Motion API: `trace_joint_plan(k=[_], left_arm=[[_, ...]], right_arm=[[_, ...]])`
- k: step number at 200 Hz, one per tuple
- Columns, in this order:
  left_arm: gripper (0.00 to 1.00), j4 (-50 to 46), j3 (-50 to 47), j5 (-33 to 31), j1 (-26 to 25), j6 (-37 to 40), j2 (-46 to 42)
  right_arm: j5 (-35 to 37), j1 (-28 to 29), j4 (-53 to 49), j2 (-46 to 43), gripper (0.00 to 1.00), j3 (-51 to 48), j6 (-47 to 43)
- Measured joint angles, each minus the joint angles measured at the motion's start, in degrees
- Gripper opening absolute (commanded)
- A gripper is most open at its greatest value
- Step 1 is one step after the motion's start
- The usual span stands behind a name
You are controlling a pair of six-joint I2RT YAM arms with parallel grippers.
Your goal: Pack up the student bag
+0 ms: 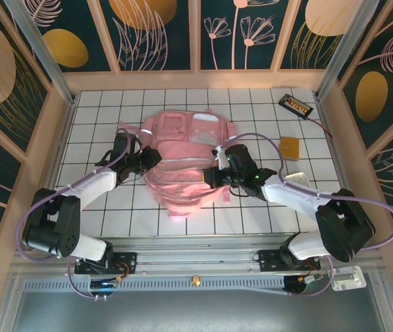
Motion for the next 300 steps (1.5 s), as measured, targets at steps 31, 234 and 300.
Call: trace_joint_plan(k=[31,234,300], left_arm=[[0.0,7.3,-3.2,1.2,0.0,-4.7,-0.2],[0.0,18.0,-10.6,-7.2,-2.6,-14.1,-5.2],[0.59,9.1,-10.6,-8.7,-5.6,-2.9,-17.4]], right_arm=[[-0.7,-0.1,-0.3,0.0,0.0,0.7,0.5],[-5.4,10.8,-2.8,27.7,0.0,26.1,17.4],[-6.6,10.2,6.0,24.6,0.11,20.9,22.3]])
